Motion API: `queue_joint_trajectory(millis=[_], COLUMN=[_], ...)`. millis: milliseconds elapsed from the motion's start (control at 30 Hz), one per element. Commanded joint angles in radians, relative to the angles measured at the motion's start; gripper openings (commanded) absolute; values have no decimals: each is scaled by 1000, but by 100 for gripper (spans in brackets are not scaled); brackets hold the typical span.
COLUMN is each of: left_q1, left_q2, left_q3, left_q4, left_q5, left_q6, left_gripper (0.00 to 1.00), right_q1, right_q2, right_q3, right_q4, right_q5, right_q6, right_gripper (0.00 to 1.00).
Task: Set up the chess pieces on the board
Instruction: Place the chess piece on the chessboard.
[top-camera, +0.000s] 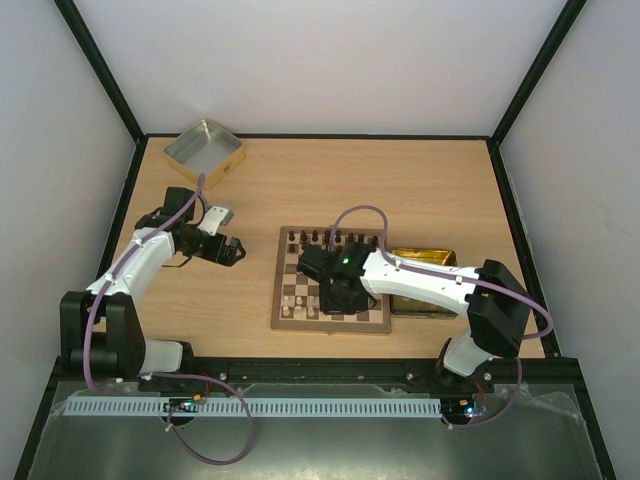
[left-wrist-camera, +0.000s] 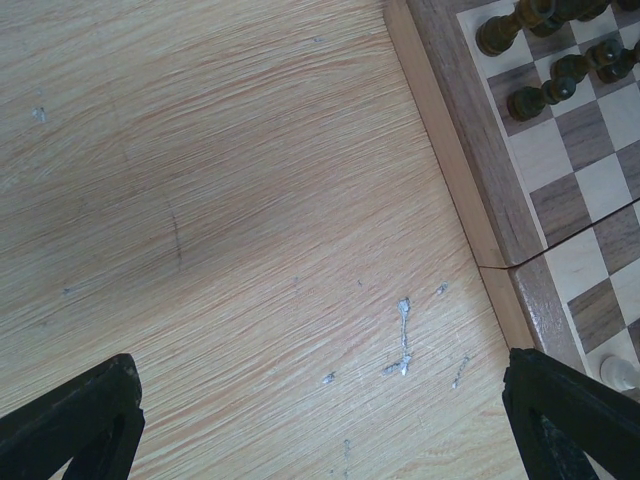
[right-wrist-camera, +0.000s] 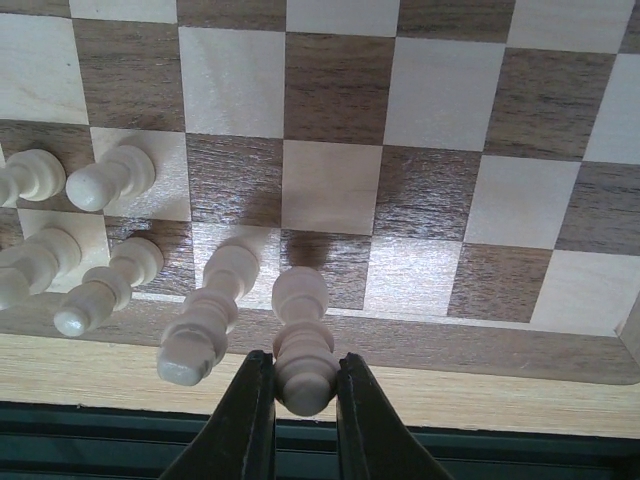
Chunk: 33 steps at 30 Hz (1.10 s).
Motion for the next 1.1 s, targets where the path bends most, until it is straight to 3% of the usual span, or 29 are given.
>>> queue_joint_trajectory(millis=[0, 833, 967, 1067], left_q1=[6, 9, 11, 13], left_q2=[-13, 0, -2, -1], left_q3=[-7, -4, -6, -4], left_q4=[-8, -10, -10, -10], left_q5=[14, 16, 16, 16], left_q6=[11, 11, 11, 11], left_gripper=[98, 98, 98, 98], right_q1=[5, 4, 4, 4], right_q2=[11, 40, 41, 40], right_q3=[-5, -45, -40, -30], right_q4=[3, 35, 34, 30], right_q5=[9, 12, 18, 27], right_q6=[0, -13, -12, -12], right_gripper=[8, 10, 25, 30])
